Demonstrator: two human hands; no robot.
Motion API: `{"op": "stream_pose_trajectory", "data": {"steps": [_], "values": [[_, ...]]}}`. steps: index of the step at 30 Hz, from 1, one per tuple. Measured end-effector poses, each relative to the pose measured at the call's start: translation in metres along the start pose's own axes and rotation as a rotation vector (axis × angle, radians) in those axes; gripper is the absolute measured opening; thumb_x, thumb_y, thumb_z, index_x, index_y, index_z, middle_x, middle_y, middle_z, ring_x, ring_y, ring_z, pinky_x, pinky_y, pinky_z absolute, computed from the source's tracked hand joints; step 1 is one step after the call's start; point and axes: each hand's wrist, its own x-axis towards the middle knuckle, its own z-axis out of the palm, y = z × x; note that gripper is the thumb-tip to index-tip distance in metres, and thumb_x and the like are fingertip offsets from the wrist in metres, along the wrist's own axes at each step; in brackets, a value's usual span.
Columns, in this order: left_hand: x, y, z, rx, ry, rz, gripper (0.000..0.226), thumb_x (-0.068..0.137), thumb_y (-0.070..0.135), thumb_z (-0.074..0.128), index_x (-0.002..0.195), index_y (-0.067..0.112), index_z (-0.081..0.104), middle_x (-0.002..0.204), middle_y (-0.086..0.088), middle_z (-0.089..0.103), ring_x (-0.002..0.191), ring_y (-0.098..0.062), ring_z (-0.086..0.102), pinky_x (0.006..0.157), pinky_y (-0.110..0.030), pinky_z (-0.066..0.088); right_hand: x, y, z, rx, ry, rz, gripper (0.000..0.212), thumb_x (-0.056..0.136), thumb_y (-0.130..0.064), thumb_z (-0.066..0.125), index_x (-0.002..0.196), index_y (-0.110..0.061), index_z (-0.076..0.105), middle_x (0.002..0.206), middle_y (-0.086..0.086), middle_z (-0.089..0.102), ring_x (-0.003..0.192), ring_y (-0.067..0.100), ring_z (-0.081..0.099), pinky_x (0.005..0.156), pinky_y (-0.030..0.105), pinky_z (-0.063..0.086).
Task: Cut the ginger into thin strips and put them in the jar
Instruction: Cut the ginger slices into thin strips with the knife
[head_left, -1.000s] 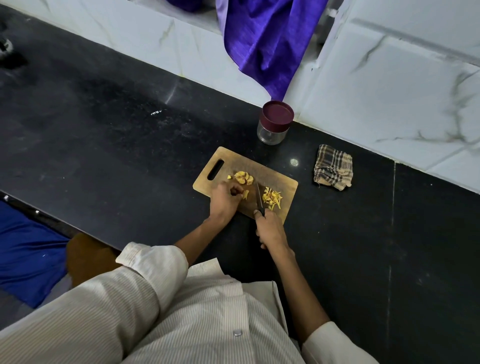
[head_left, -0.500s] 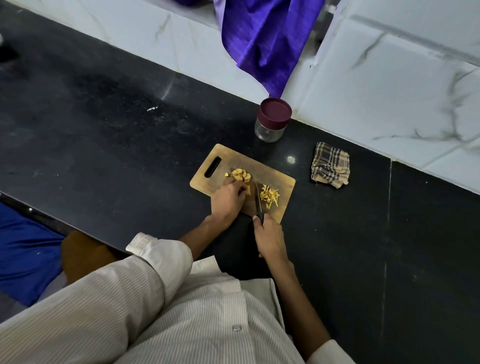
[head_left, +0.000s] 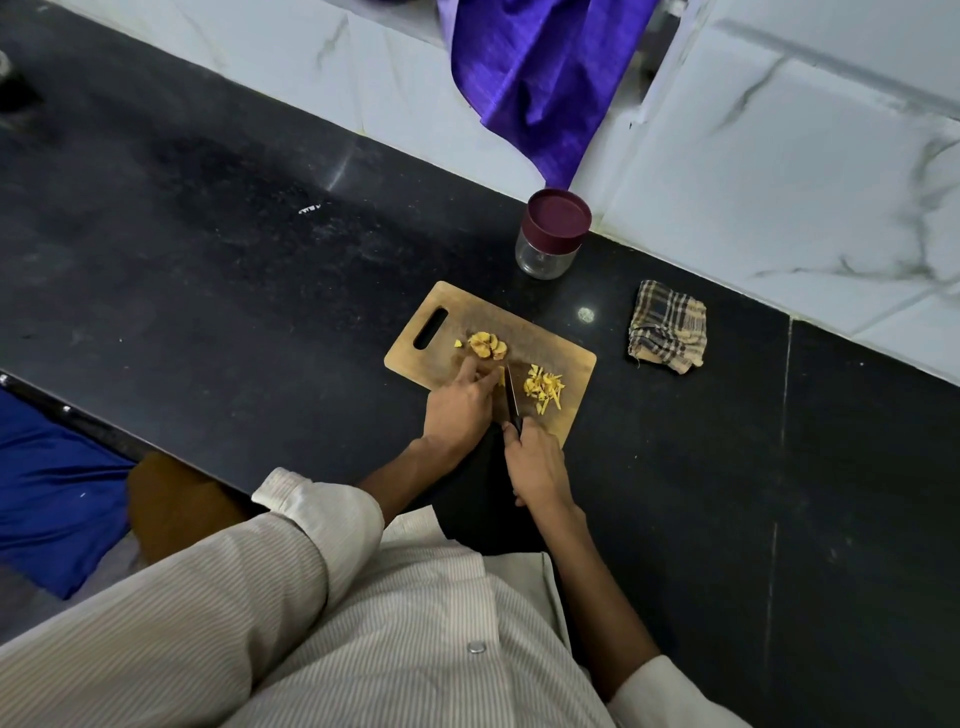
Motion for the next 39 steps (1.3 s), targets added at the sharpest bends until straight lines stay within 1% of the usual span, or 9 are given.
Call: {"op": "stream_pose_trajectory", "data": {"steps": [6, 14, 16, 19, 23, 27, 31, 34, 39], "values": [[-0.002, 0.001, -0.001, 0.078, -0.040, 0.046, 0.033, 0.091, 0.011, 0.055, 0.123, 0.012, 0.061, 0.113, -0.013, 0.054, 0.069, -0.028, 0.063, 0.049, -0.033, 0.049, 0.000, -0.003, 0.001, -0.011, -0.005, 0.006, 0.028, 0.104, -0.033, 0.040, 0.116, -0.012, 0.053, 0.103, 0.012, 0.062, 0.090, 0.031, 0.068, 0.075, 0.052, 0.059], [-0.001, 0.005, -0.006, 0.154, -0.126, 0.026, 0.044, 0.094, 0.020, 0.051, 0.138, 0.015, 0.047, 0.127, -0.011, 0.044, 0.086, -0.028, 0.062, 0.064, -0.034, 0.050, 0.003, -0.004, 0.003, -0.050, 0.011, 0.004, 0.028, 0.105, -0.029, 0.039, 0.117, -0.007, 0.052, 0.106, 0.015, 0.062, 0.091, 0.032, 0.067, 0.077, 0.052, 0.058], [-0.001, 0.006, -0.007, 0.155, -0.138, 0.020, 0.045, 0.093, 0.022, 0.053, 0.137, 0.016, 0.047, 0.131, -0.010, 0.042, 0.090, -0.027, 0.062, 0.069, -0.034, 0.051, 0.004, -0.004, 0.004, -0.089, 0.013, 0.009, 0.030, 0.106, -0.028, 0.038, 0.119, -0.005, 0.052, 0.109, 0.016, 0.063, 0.096, 0.033, 0.065, 0.080, 0.047, 0.055], [-0.001, 0.007, -0.006, 0.163, -0.138, 0.020, 0.045, 0.093, 0.024, 0.053, 0.137, 0.016, 0.047, 0.132, -0.008, 0.042, 0.091, -0.026, 0.062, 0.069, -0.033, 0.051, 0.007, -0.007, 0.003, -0.107, -0.013, 0.055, 0.032, 0.106, -0.025, 0.036, 0.124, -0.004, 0.053, 0.118, 0.018, 0.060, 0.108, 0.033, 0.060, 0.080, 0.039, 0.045], [-0.002, 0.006, -0.007, 0.136, -0.153, 0.004, 0.045, 0.093, 0.020, 0.052, 0.137, 0.014, 0.047, 0.132, -0.010, 0.042, 0.090, -0.029, 0.062, 0.068, -0.036, 0.051, 0.011, -0.013, 0.001, -0.098, -0.048, 0.104, 0.032, 0.105, -0.021, 0.037, 0.125, -0.003, 0.054, 0.125, 0.017, 0.058, 0.113, 0.034, 0.058, 0.082, 0.038, 0.043], [-0.001, 0.008, -0.009, 0.148, -0.195, 0.002, 0.051, 0.093, 0.023, 0.052, 0.143, 0.016, 0.039, 0.132, -0.008, 0.039, 0.093, -0.028, 0.061, 0.072, -0.036, 0.051, 0.007, -0.009, 0.003, -0.098, -0.044, 0.130, 0.032, 0.104, -0.020, 0.038, 0.126, -0.002, 0.054, 0.126, 0.018, 0.058, 0.115, 0.035, 0.057, 0.079, 0.036, 0.038], [0.000, 0.007, -0.014, 0.149, -0.222, 0.019, 0.056, 0.092, 0.027, 0.055, 0.144, 0.016, 0.036, 0.134, -0.008, 0.037, 0.096, -0.027, 0.060, 0.077, -0.035, 0.051, 0.002, -0.007, 0.009, -0.064, 0.007, 0.113, 0.030, 0.104, -0.021, 0.039, 0.123, -0.003, 0.055, 0.121, 0.017, 0.060, 0.111, 0.034, 0.059, 0.079, 0.036, 0.040], [-0.001, 0.008, -0.014, 0.155, -0.214, 0.007, 0.049, 0.096, 0.020, 0.047, 0.144, 0.016, 0.038, 0.134, -0.008, 0.037, 0.096, -0.029, 0.061, 0.075, -0.036, 0.050, 0.001, -0.006, 0.004, -0.047, 0.048, 0.127, 0.032, 0.105, -0.024, 0.039, 0.122, -0.002, 0.055, 0.119, 0.019, 0.062, 0.110, 0.036, 0.060, 0.078, 0.036, 0.041], [-0.001, 0.005, -0.011, 0.128, -0.190, 0.000, 0.045, 0.096, 0.017, 0.043, 0.142, 0.017, 0.042, 0.134, -0.008, 0.038, 0.096, -0.030, 0.060, 0.074, -0.039, 0.052, -0.003, -0.002, -0.003, -0.003, 0.025, 0.113, 0.033, 0.105, -0.031, 0.040, 0.118, -0.005, 0.057, 0.113, 0.016, 0.063, 0.101, 0.034, 0.063, 0.085, 0.047, 0.055]]}}
